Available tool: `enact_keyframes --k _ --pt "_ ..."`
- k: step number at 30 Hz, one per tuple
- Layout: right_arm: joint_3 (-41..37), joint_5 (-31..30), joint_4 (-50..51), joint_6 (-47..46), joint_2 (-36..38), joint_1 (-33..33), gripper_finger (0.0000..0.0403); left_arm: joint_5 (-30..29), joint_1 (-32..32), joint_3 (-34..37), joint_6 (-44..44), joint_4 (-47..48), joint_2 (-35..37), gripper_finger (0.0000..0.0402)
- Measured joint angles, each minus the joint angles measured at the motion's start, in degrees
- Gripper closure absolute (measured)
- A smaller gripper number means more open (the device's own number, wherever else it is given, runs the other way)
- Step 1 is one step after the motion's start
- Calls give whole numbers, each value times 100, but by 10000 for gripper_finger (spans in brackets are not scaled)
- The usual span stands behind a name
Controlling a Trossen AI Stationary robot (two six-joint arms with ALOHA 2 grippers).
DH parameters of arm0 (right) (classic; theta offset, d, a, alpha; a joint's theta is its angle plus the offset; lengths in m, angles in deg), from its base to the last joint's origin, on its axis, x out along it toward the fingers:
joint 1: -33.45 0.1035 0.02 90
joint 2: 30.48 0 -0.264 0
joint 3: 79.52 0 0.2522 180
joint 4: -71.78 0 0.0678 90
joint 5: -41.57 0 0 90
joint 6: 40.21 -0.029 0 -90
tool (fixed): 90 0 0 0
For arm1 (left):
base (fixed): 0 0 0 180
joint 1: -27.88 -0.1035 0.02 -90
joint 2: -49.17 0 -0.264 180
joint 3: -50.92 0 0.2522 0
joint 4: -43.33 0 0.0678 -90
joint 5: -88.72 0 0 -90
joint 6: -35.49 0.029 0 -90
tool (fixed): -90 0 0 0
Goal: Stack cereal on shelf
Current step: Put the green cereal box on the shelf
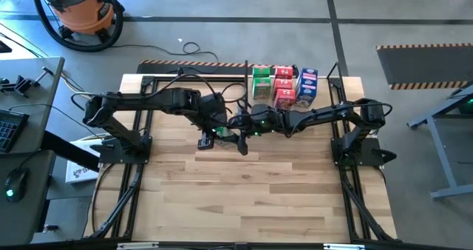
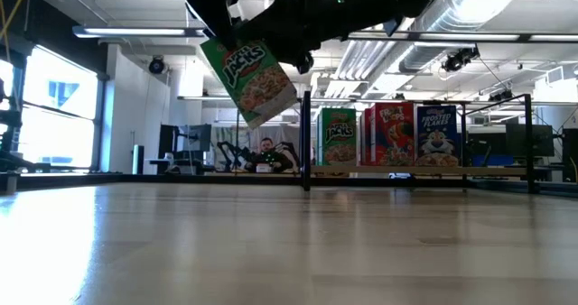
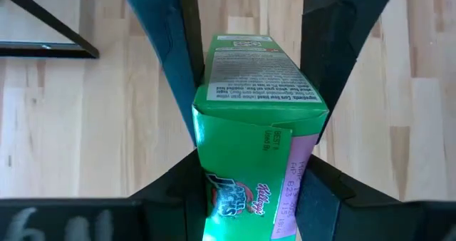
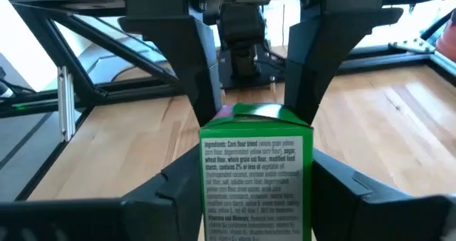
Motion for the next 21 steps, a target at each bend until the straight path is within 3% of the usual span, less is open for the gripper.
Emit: enact_keyframes --k 6,14,21 --pt "14 -125 30 294 393 -4 229 -348 7 -3 3 -141 470 257" --pt "17 -311 589 540 1176 -15 229 -351 2 883 -193 -1588 1652 250" --pt "-4 -272 946 302 1175 -20 229 -274 0 1012 -288 -1605 1972 253"
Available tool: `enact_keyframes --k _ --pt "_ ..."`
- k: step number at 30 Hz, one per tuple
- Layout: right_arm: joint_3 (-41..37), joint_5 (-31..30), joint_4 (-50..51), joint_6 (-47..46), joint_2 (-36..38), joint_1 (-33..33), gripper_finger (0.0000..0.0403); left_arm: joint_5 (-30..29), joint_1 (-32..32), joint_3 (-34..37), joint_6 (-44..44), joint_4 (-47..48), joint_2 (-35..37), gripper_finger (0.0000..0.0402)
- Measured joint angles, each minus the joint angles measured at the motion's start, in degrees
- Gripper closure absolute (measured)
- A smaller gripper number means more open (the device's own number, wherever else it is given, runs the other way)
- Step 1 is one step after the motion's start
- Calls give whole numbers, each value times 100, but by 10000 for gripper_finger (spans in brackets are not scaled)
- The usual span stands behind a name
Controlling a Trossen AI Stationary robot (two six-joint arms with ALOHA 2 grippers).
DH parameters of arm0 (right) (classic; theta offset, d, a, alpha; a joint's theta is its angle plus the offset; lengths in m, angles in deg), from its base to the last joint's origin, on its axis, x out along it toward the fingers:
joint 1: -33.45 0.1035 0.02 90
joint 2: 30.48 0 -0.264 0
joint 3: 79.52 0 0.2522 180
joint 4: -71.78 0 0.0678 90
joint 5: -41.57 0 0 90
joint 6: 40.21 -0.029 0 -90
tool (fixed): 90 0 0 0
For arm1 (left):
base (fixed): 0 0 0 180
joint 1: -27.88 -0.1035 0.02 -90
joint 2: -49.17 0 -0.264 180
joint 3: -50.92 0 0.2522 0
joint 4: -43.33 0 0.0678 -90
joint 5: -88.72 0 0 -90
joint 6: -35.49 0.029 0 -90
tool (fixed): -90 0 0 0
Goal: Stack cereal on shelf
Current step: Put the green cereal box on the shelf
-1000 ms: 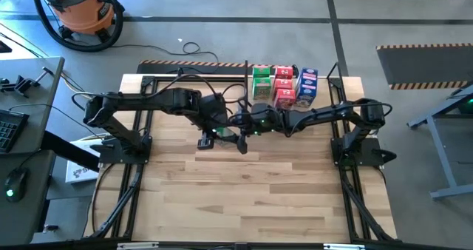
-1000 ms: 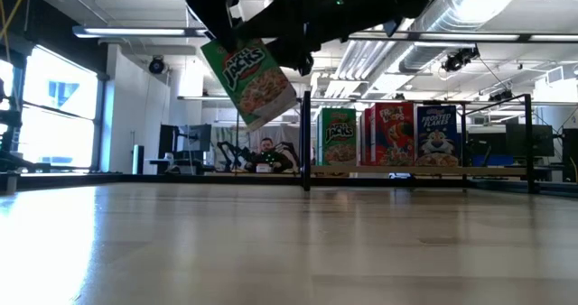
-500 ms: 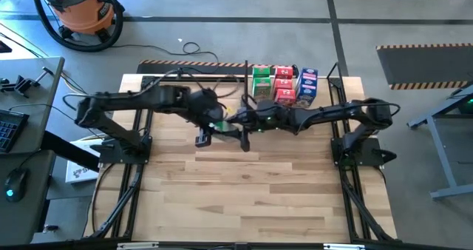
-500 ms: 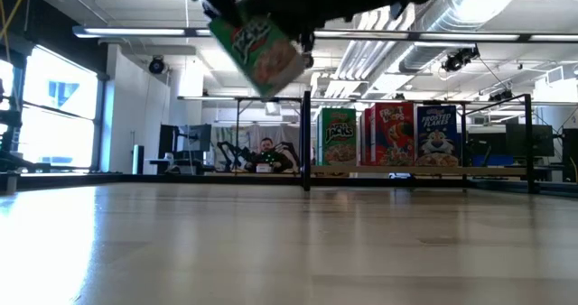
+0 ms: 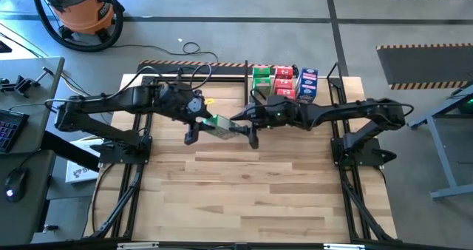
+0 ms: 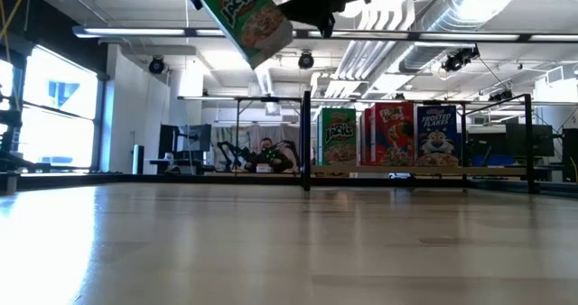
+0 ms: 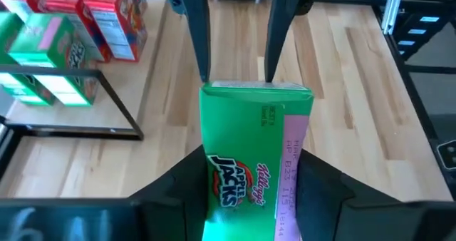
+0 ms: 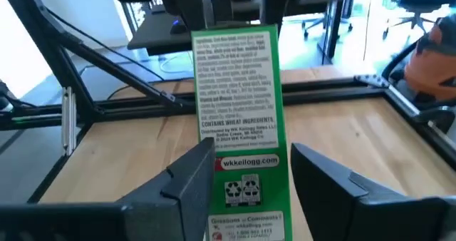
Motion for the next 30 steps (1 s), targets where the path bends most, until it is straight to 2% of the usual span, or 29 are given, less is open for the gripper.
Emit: enact_keyframes --k 3,7,13,25,30 --pt "0 193 113 -32 -8 0 216 46 2 -15 -34 14 -140 261" --pt "97 527 463 -211 -8 -1 177 53 4 -15 -16 33 -473 264" --pt "329 542 856 -373 6 15 131 333 4 -15 56 -177 -773 265" --pt "374 552 457 -409 -359 -18 125 333 0 -15 -66 -332 -816 266" --pt "376 565 355 -418 -463 -35 140 333 0 -15 -236 -429 -814 265"
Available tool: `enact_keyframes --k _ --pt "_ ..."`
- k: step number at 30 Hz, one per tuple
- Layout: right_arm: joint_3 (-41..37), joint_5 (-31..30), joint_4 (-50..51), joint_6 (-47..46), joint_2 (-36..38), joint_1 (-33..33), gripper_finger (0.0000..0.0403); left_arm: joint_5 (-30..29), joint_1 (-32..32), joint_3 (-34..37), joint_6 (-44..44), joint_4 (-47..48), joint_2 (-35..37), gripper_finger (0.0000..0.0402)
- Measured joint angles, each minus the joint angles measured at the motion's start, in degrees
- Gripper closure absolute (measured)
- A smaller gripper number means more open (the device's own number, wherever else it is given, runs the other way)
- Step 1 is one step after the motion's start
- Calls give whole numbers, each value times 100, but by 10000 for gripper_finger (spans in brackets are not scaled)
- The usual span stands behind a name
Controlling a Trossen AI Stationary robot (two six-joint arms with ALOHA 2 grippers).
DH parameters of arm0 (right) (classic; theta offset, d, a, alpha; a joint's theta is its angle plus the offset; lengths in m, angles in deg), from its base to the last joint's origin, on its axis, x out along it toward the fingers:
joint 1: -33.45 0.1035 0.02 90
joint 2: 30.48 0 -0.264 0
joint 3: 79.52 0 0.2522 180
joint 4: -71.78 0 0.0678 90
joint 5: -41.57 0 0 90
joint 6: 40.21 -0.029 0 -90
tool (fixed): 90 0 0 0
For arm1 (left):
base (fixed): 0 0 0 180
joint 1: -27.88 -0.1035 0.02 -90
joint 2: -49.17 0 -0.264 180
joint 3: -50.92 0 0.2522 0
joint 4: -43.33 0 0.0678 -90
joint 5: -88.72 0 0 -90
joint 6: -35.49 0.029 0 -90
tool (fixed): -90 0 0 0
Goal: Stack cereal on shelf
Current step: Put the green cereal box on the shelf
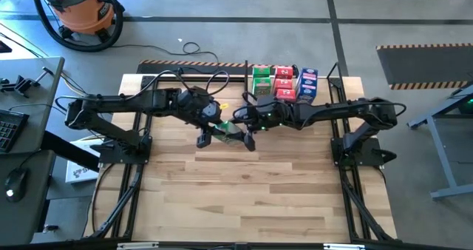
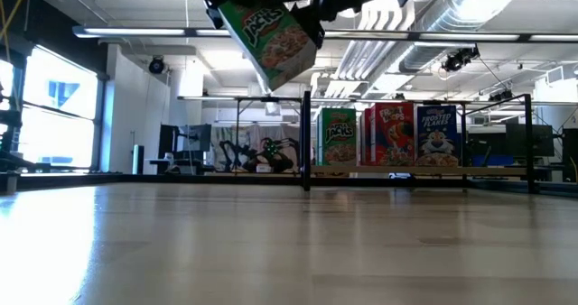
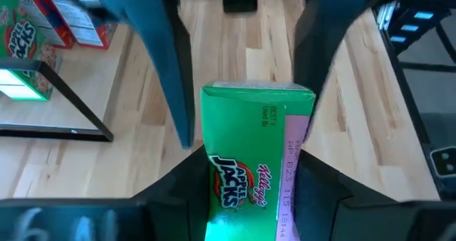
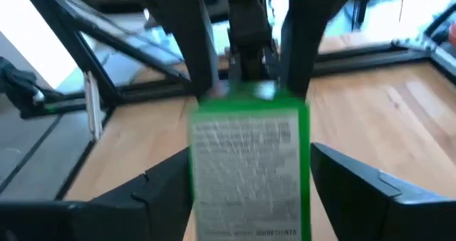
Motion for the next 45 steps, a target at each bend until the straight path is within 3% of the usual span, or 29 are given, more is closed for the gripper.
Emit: enact_keyframes --k 12,18,22,28,32,35,39,45 --pt "3 213 -12 126 -141 -2 247 284 0 0 -78 -138 83 210" --pt "22 167 -20 370 47 0 250 213 6 20 -123 -381 539 186" --pt "22 85 236 684 461 -2 248 58 123 628 -119 -1391 1003 181" --pt "-516 -520 844 976 1552 7 255 64 263 2291 -410 -3492 1797 183" --pt "-1887 -846 -188 747 2234 12 256 40 343 3285 -803 -4968 2125 183" --pt "-2960 -1492 -1521 654 2429 -32 256 44 356 3769 -998 -5789 2227 184" --pt "-4130 -2316 -3368 650 2230 -154 256 -12 354 4080 -1121 -6195 2236 184" --pt "-5100 -2457 -5203 458 1539 -179 256 -86 373 4127 -1116 -6258 2133 188"
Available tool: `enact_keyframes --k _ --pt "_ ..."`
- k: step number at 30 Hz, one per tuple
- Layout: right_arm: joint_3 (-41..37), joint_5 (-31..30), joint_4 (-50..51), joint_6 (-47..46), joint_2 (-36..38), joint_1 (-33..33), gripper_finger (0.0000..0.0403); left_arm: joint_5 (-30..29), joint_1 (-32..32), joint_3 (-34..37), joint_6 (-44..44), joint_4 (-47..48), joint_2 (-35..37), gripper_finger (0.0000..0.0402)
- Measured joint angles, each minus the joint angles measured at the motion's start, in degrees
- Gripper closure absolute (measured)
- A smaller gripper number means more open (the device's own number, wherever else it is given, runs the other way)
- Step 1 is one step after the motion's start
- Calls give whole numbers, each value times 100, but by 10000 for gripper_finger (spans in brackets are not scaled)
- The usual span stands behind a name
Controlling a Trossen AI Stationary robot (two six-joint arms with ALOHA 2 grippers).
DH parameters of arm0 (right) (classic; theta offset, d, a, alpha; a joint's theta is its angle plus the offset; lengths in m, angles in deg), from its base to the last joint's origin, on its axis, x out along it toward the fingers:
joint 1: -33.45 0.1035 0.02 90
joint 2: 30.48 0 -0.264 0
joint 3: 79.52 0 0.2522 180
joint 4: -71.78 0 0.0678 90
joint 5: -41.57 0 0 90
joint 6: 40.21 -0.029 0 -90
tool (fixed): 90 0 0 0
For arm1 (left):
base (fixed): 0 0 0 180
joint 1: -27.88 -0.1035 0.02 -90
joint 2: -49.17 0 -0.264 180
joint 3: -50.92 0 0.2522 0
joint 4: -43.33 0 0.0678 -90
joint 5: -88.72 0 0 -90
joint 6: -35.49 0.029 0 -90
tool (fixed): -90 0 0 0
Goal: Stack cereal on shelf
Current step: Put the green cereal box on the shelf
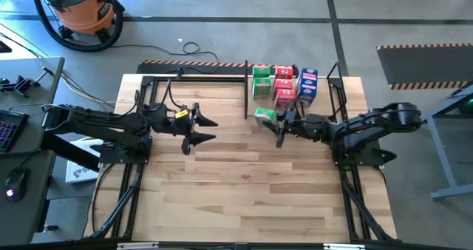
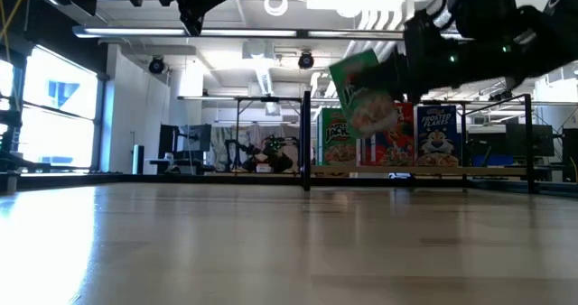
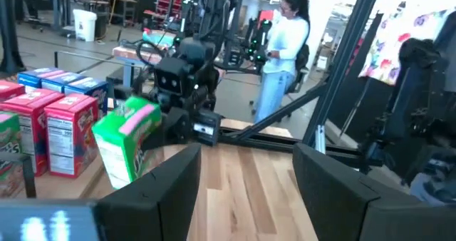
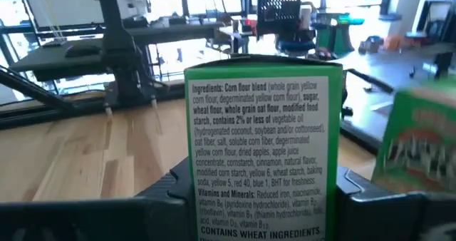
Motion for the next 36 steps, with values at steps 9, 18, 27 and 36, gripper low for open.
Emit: enact_keyframes --k 9,18,27,36 --pt "326 -5 -568 -167 -1410 0 256 -93 3 2 96 -158 -295 199" --pt "930 -344 -105 -345 -2140 -41 228 -133 3 2 77 -147 -372 201" --pt "1074 -341 410 -473 -2157 -85 185 -610 3 2 317 -233 -876 223" --pt "1175 10 1359 -715 -1680 -85 158 -323 -335 0 451 -773 -1214 300"
